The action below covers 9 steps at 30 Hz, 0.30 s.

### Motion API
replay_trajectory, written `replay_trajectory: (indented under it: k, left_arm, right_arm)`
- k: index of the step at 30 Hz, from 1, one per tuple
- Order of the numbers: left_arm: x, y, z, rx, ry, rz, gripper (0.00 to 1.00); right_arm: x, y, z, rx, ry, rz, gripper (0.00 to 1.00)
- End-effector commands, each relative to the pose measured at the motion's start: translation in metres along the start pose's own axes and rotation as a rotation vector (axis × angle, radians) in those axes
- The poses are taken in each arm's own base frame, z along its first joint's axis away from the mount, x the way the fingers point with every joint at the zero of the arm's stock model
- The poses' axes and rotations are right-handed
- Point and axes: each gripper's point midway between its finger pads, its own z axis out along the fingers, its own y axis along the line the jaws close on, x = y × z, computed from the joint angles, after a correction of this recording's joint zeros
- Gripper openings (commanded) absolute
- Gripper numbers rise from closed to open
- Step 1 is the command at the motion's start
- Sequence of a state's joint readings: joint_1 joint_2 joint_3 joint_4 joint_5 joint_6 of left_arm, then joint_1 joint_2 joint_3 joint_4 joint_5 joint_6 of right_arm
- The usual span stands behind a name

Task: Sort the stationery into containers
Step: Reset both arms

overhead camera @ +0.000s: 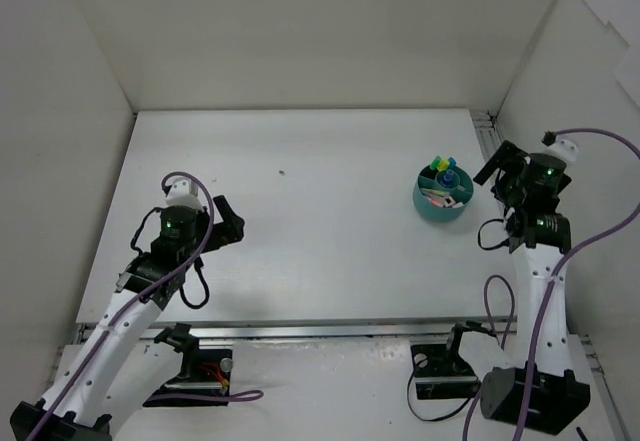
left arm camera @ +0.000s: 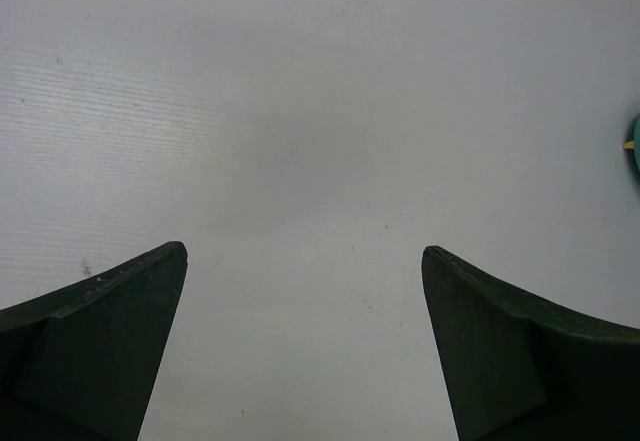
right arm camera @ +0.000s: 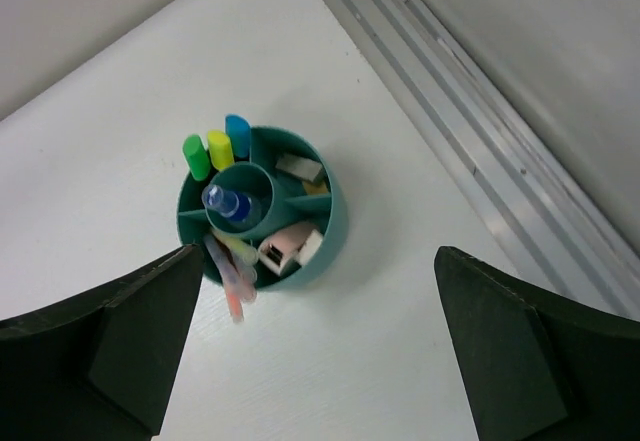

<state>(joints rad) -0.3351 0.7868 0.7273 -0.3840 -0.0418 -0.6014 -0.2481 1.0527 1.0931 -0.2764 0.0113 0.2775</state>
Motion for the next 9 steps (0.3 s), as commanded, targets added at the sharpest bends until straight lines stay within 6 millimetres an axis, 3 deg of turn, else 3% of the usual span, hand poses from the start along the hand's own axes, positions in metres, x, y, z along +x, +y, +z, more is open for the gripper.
replay_trajectory:
  k: [1,2,9]
  left_arm:
    - [-0.006,0.007,-0.010,-0.022,-0.063,-0.001,1.00]
    - [-0.008,0.008,-0.015,-0.015,-0.085,-0.009,0.99]
    - [-0.009,0.017,-0.036,-0.021,-0.135,-0.001,0.99]
  right_arm:
    - [0.024,-0.017,-0.009,0.077,-0.018,0.136,0.98]
    - [0.043,-0.023,-0.008,0.091,0.009,0.147,0.98]
    - [0.068,-0.048,-0.026,0.166,-0.031,0.141,0.98]
